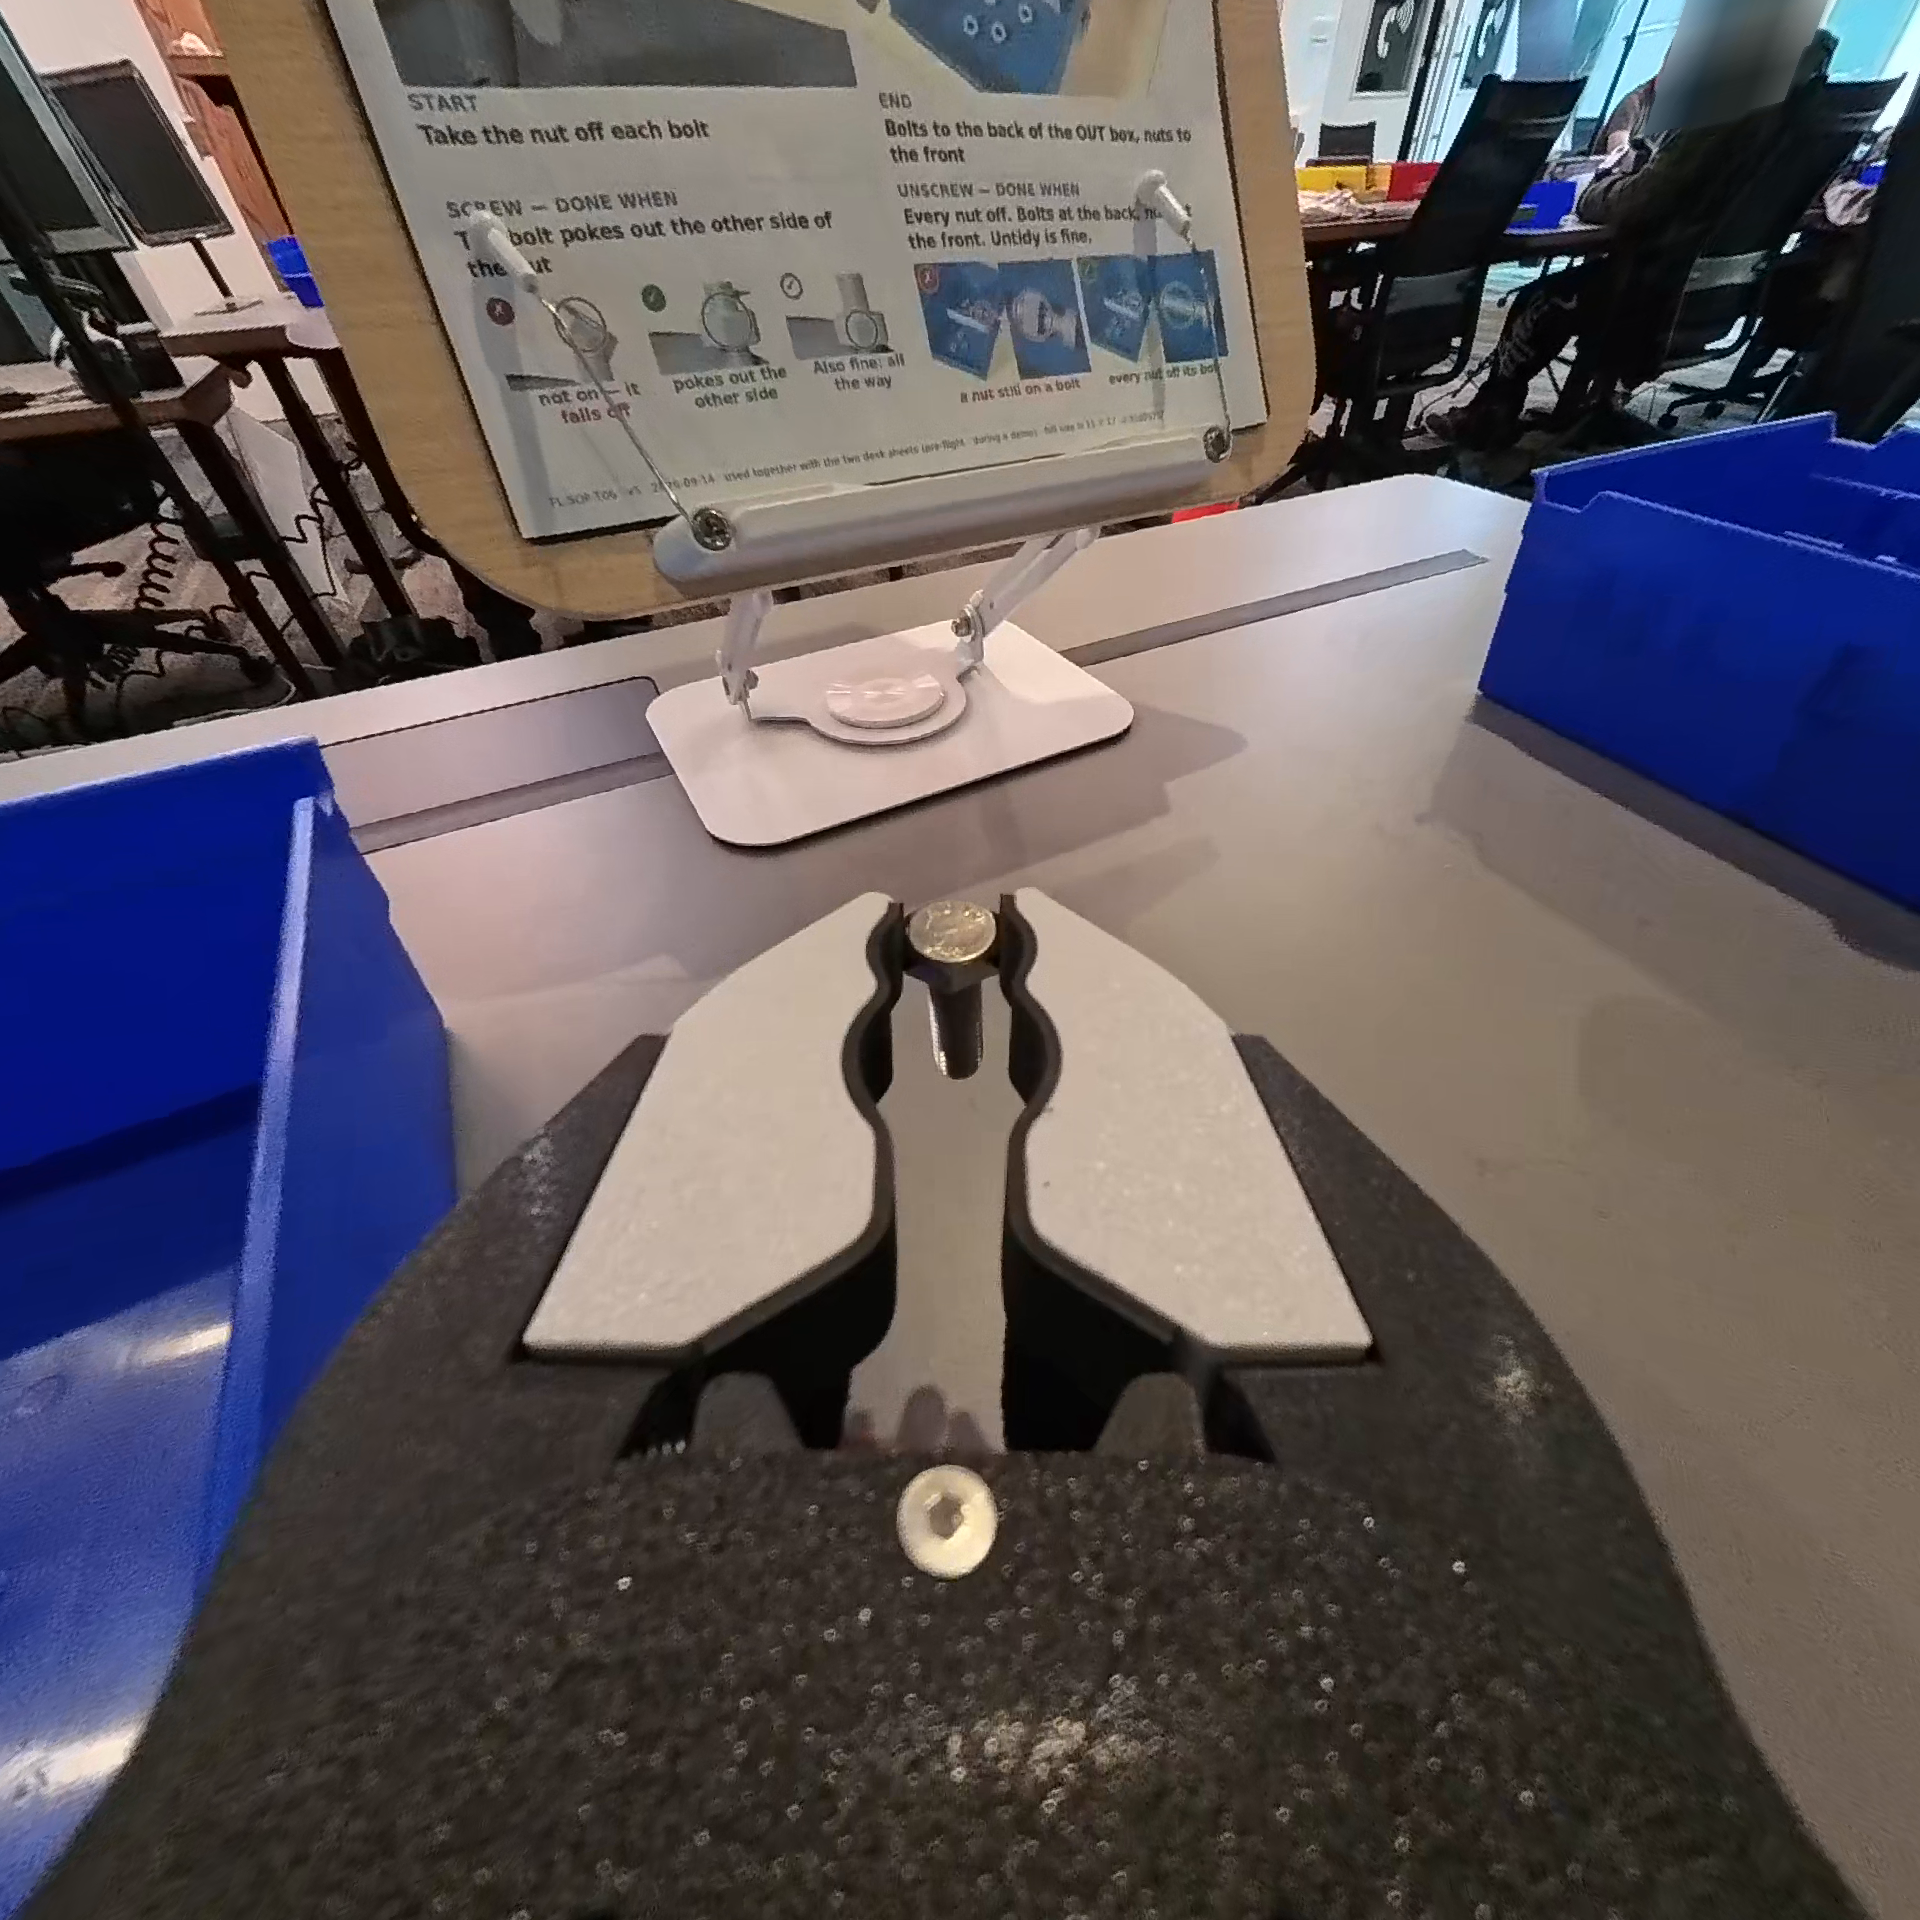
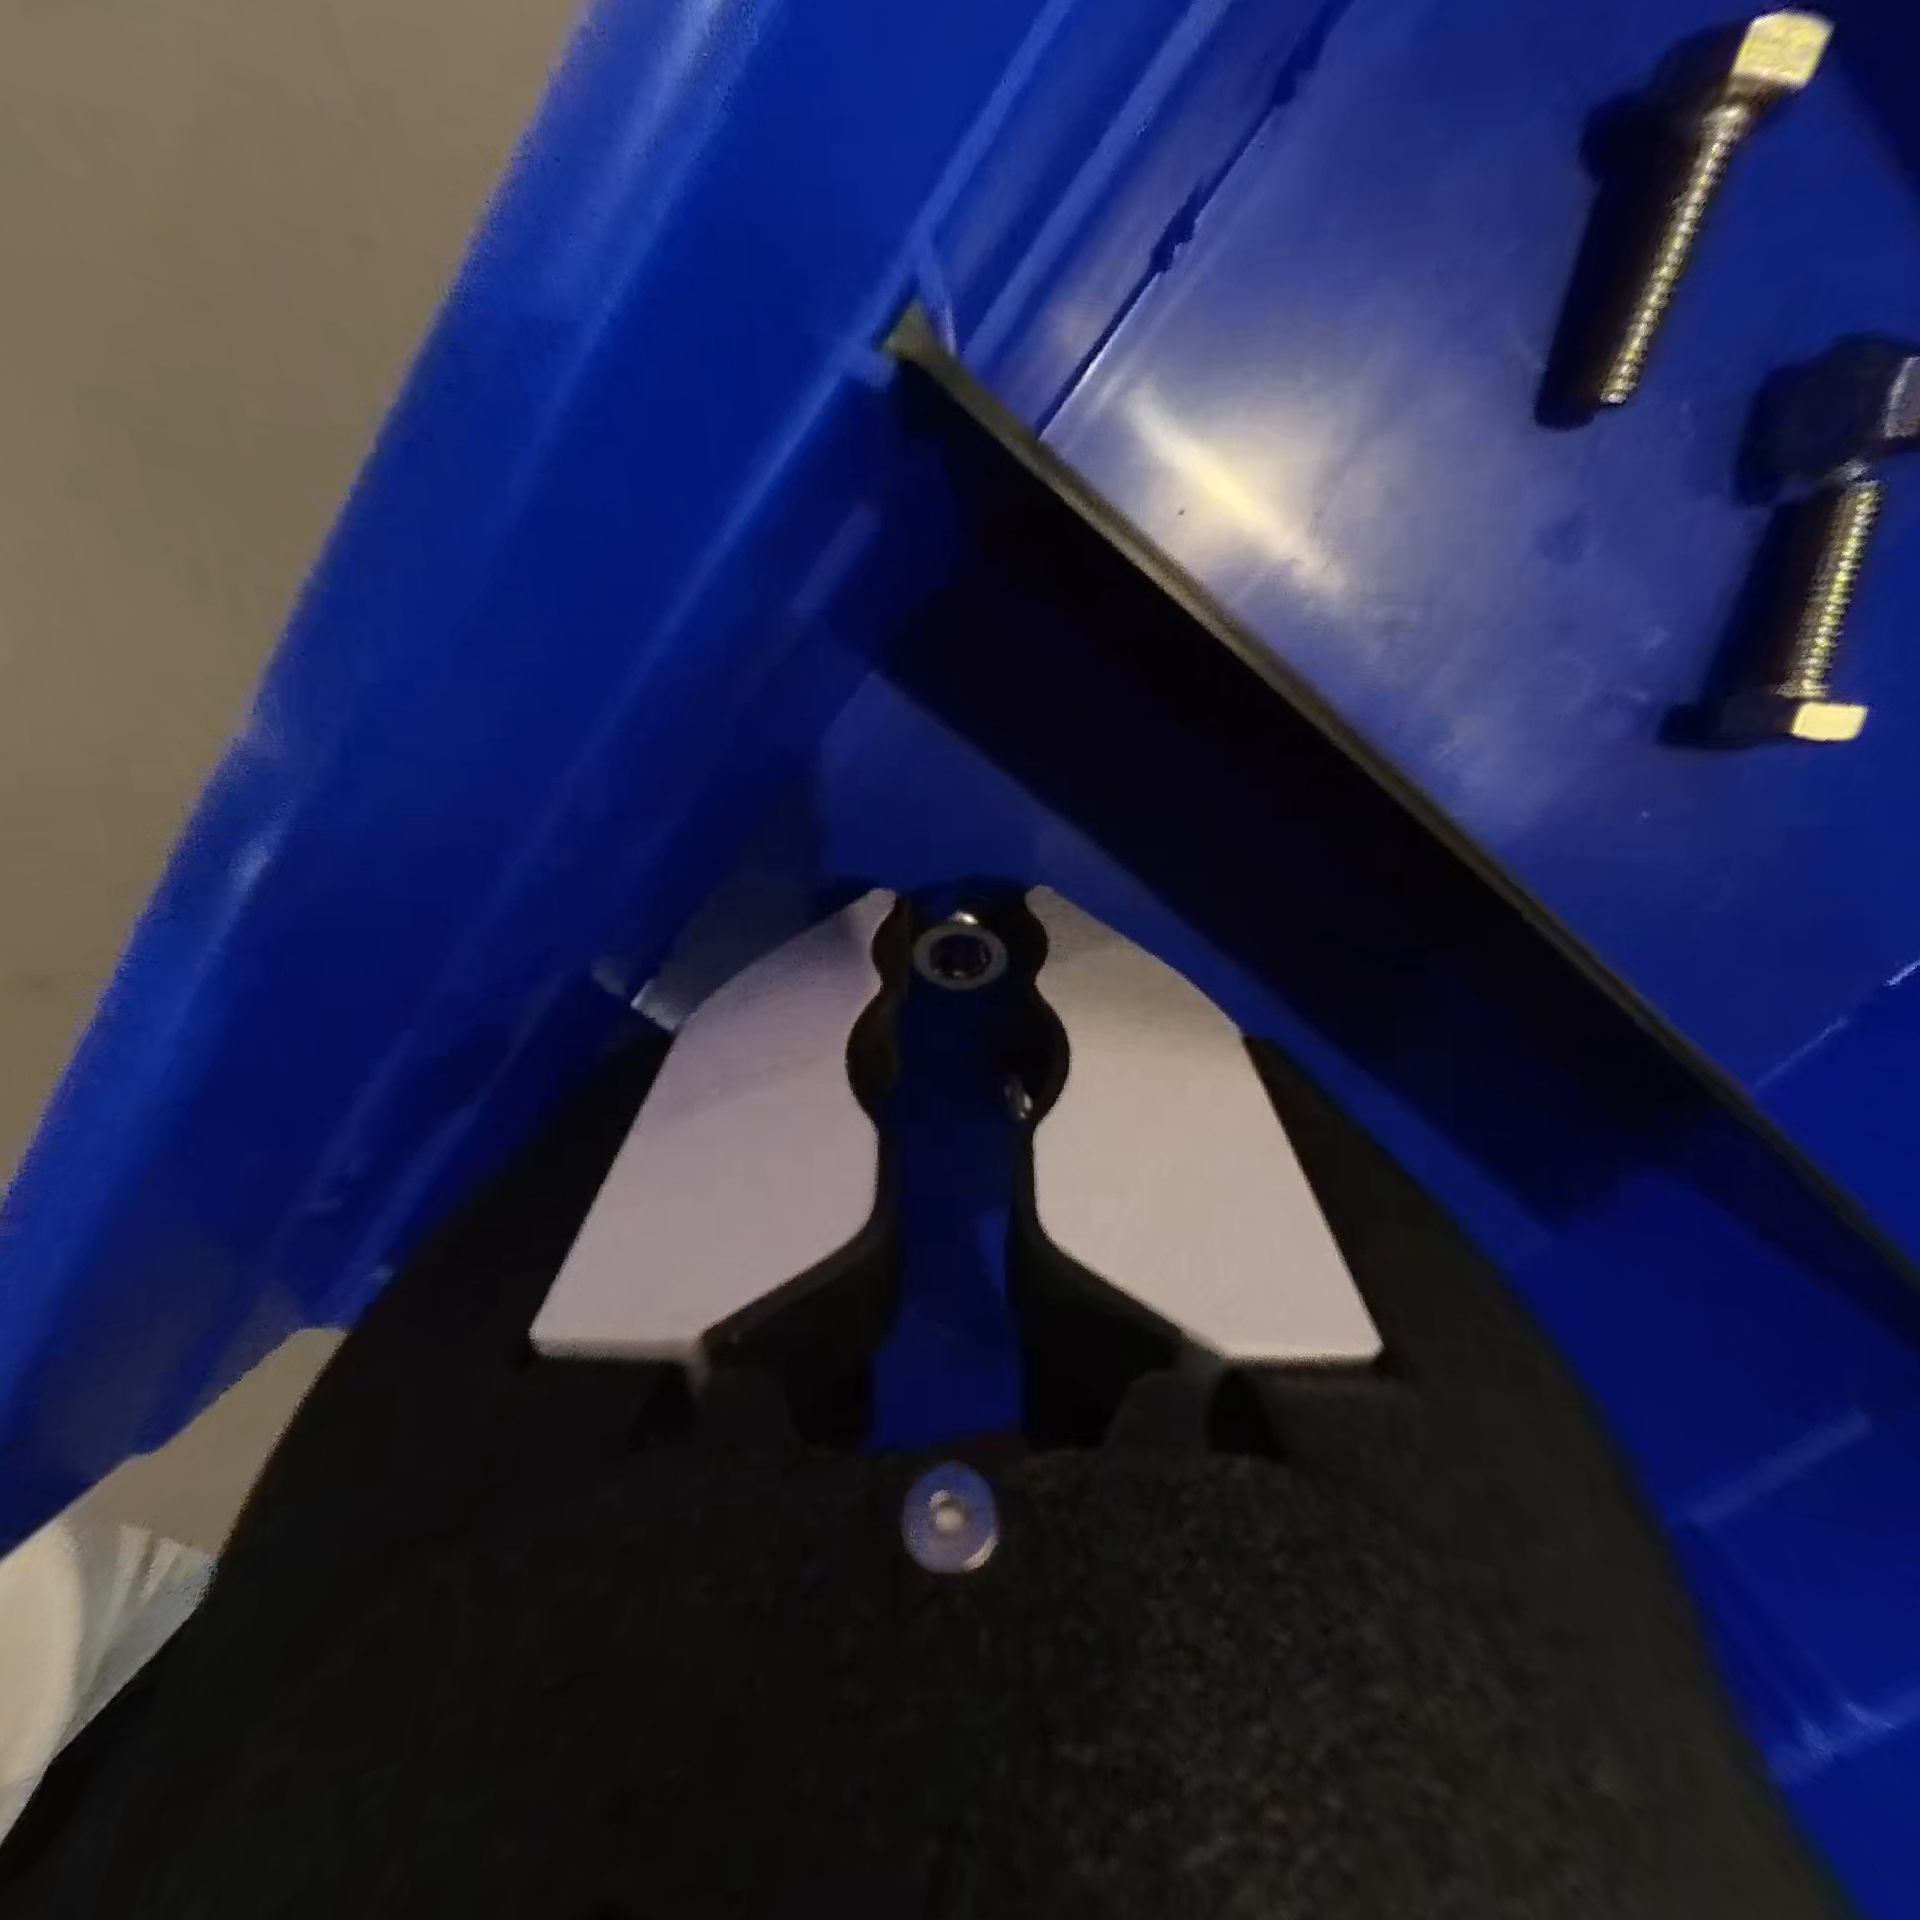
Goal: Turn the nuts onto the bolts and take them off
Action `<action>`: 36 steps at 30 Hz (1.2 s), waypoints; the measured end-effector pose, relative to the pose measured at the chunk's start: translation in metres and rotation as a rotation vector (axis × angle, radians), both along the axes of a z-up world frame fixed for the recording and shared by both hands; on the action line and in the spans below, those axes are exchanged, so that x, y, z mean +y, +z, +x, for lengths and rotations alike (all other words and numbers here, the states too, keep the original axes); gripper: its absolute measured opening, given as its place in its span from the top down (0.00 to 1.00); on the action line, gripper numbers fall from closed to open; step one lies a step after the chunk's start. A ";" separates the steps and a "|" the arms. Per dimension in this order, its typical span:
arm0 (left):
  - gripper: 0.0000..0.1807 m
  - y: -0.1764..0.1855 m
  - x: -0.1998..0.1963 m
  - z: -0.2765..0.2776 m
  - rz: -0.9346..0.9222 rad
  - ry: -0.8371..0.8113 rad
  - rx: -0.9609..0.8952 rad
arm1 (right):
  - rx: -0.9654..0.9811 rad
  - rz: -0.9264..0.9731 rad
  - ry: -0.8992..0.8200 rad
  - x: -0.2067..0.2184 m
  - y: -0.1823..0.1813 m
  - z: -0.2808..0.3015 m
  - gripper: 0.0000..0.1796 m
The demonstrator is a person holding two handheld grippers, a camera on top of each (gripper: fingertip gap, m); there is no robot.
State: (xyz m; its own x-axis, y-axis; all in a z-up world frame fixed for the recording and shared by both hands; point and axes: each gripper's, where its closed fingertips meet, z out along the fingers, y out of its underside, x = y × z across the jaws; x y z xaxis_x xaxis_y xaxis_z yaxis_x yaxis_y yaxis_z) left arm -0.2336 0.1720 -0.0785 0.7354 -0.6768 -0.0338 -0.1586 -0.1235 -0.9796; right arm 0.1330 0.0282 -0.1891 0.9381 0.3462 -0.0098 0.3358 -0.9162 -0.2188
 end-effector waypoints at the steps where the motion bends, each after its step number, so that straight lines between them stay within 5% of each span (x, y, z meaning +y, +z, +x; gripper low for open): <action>1: 0.91 0.000 0.000 0.000 -0.001 0.000 0.000 | 0.003 -0.005 -0.002 0.000 -0.002 0.000 0.90; 11: 0.91 -0.006 -0.001 0.003 -0.019 -0.015 0.013 | 0.053 0.096 -0.040 0.001 0.020 0.004 0.81; 13: 0.91 -0.005 -0.001 0.003 -0.015 -0.018 0.010 | -0.023 0.285 -0.094 0.011 0.061 0.015 0.81; 16: 0.91 -0.004 0.000 0.003 -0.013 -0.016 0.004 | -0.061 0.835 -0.128 0.029 0.173 -0.009 0.82; 18: 0.91 -0.003 0.001 0.000 -0.011 -0.006 -0.004 | 0.196 1.195 -0.048 0.022 0.240 -0.078 0.83; 20: 0.91 0.000 0.002 -0.003 -0.005 0.007 -0.012 | 0.515 1.345 0.049 0.009 0.264 -0.150 0.84; 22: 0.91 0.002 0.003 -0.005 -0.002 0.015 -0.021 | 0.674 1.342 0.078 0.015 0.249 -0.200 0.80; 28: 0.91 0.006 0.004 -0.008 0.000 0.016 -0.030 | 0.740 1.046 0.118 0.061 0.142 -0.259 0.71; 32: 0.91 0.003 0.002 -0.003 -0.004 -0.005 -0.023 | 0.831 0.945 0.124 0.056 0.129 -0.260 0.73; 36: 0.91 0.014 -0.040 0.032 -0.119 -0.390 -0.198 | 0.827 0.873 0.224 0.046 0.118 -0.269 0.76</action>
